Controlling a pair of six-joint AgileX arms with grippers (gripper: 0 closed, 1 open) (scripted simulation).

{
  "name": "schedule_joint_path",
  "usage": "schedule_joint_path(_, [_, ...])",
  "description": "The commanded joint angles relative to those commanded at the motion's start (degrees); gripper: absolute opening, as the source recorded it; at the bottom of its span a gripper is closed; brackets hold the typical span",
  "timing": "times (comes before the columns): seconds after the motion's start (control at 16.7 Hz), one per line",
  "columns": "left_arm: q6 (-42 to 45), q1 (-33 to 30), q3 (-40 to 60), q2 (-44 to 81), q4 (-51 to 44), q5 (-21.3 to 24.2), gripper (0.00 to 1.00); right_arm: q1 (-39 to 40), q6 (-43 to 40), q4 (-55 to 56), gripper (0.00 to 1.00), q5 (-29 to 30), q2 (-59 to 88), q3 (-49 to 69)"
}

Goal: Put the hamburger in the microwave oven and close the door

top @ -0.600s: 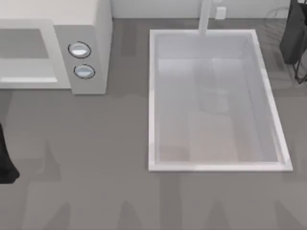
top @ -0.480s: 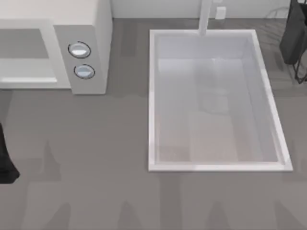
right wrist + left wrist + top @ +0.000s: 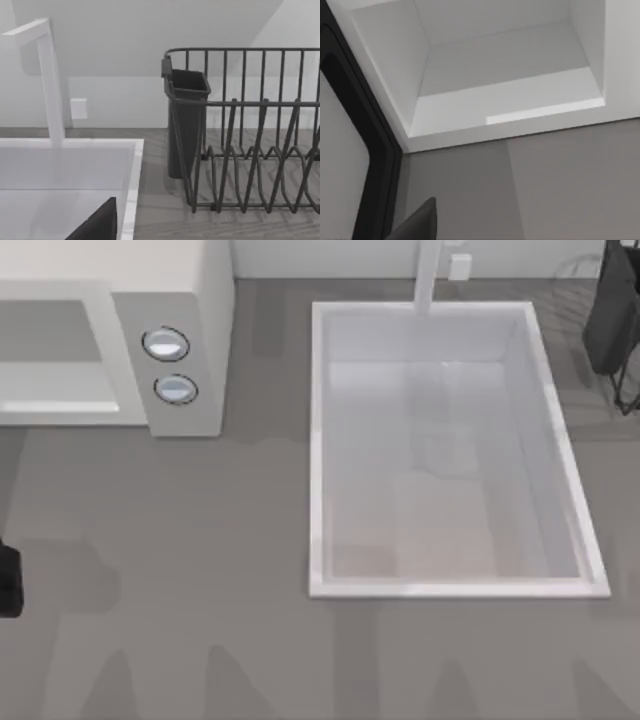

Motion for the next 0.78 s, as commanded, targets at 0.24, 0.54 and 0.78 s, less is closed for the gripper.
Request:
schedule_joint_path(0.24, [9.56, 2.69, 11.70, 16.79, -8.54, -0.15, 1.00, 0.00, 0.00, 0.00, 1.00, 0.00, 0.00, 0.00])
schedule_joint_path(0.54, [22.40, 5.36, 26.06, 38.62, -20.50, 0.67, 1.00, 0.00, 0.00, 0.00, 1.00, 0.00, 0.00, 0.00])
schedule_joint_path(0.78, [34.26, 6.57, 37.17, 56.64, -30.52, 1.03, 1.00, 0.00, 0.00, 0.00, 1.00, 0.00, 0.00, 0.00])
